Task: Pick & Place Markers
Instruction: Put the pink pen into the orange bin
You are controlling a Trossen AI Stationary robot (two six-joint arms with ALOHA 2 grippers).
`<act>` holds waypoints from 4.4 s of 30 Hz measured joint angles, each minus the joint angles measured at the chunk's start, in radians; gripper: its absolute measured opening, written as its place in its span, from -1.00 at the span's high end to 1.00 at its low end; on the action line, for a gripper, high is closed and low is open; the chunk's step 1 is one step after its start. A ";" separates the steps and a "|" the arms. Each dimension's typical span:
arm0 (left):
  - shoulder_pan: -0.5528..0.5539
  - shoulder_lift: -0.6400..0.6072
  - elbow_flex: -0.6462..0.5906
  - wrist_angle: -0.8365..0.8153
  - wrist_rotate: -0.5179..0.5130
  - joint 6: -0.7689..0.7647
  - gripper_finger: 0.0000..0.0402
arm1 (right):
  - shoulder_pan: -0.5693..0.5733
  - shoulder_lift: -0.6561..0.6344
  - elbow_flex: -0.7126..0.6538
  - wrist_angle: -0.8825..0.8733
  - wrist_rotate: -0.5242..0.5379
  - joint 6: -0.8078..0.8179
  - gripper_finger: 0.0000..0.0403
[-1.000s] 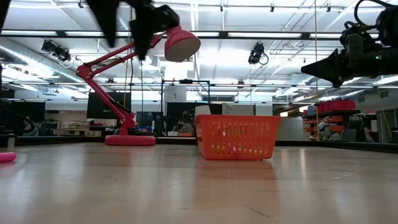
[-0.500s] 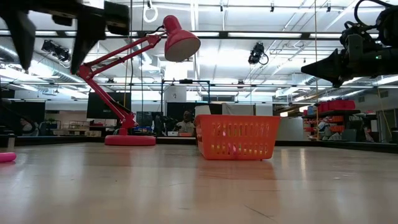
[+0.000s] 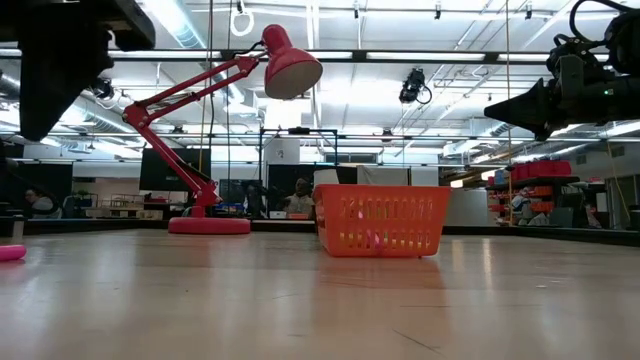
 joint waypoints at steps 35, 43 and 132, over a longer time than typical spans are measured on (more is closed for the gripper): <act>-0.014 0.237 -0.071 0.217 0.060 -0.001 0.06 | 0.000 0.000 0.000 0.000 0.000 0.000 0.95; -0.013 0.238 -0.071 0.217 0.105 0.035 0.50 | 0.000 0.000 0.000 0.000 0.000 0.000 0.95; 0.354 0.188 0.354 -0.035 0.004 -2.841 0.89 | 0.000 0.000 0.000 0.000 0.000 0.000 0.95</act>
